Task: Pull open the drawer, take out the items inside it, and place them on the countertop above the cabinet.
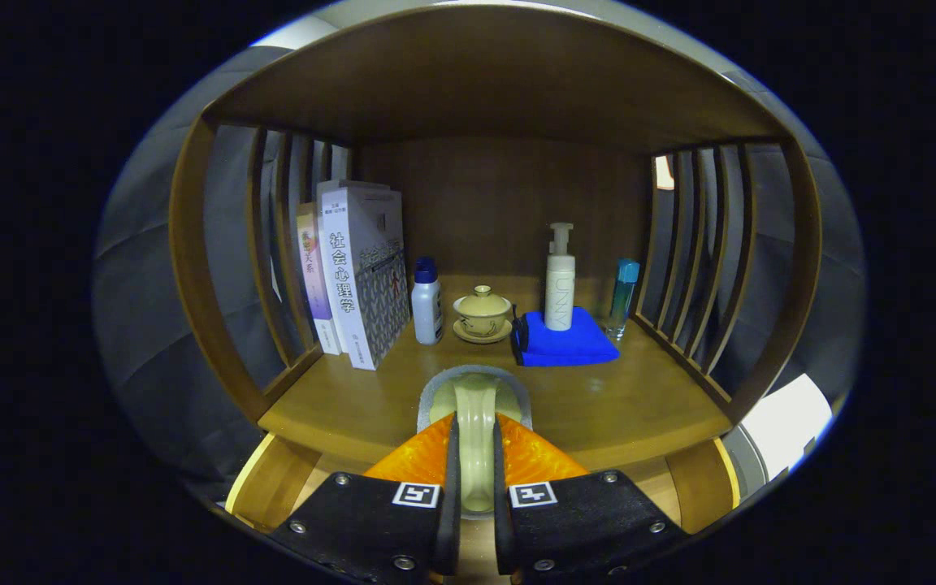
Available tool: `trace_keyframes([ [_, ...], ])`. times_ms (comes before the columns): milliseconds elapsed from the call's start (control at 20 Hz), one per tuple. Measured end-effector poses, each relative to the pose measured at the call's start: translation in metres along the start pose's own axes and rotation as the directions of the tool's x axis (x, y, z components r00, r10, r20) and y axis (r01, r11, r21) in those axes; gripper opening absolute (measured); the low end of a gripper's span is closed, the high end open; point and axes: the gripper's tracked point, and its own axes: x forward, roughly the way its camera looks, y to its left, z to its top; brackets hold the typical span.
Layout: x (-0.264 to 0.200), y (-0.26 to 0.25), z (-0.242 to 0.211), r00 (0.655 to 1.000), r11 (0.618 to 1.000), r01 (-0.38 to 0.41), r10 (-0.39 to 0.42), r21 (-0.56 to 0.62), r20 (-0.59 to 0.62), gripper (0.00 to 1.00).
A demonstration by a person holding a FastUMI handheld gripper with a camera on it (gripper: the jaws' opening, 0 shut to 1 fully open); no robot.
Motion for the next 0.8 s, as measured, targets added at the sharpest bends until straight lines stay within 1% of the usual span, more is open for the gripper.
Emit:
trace_keyframes([
  [100, 0.014, 0.000, 0.002, 1.000, 1.000, -0.007, 0.007, 0.014, -0.022, 0.17],
  [300, 0.040, -0.006, 0.005, 0.999, 1.000, 0.003, -0.002, 0.024, -0.050, 0.17],
  [400, 0.048, -0.006, 0.005, 0.999, 0.999, 0.002, 0.000, 0.037, -0.047, 0.20],
  [450, 0.050, -0.009, 0.006, 0.999, 1.000, 0.004, -0.003, 0.027, -0.039, 0.23],
  [600, 0.050, -0.013, 0.007, 1.000, 1.000, 0.008, -0.008, -0.008, -0.010, 0.60],
  [750, 0.036, -0.006, 0.013, 0.998, 1.000, -0.027, 0.027, 0.002, 0.065, 0.96],
  [800, 0.026, -0.006, 0.017, 0.995, 1.000, -0.028, 0.028, -0.003, 0.100, 0.96],
])
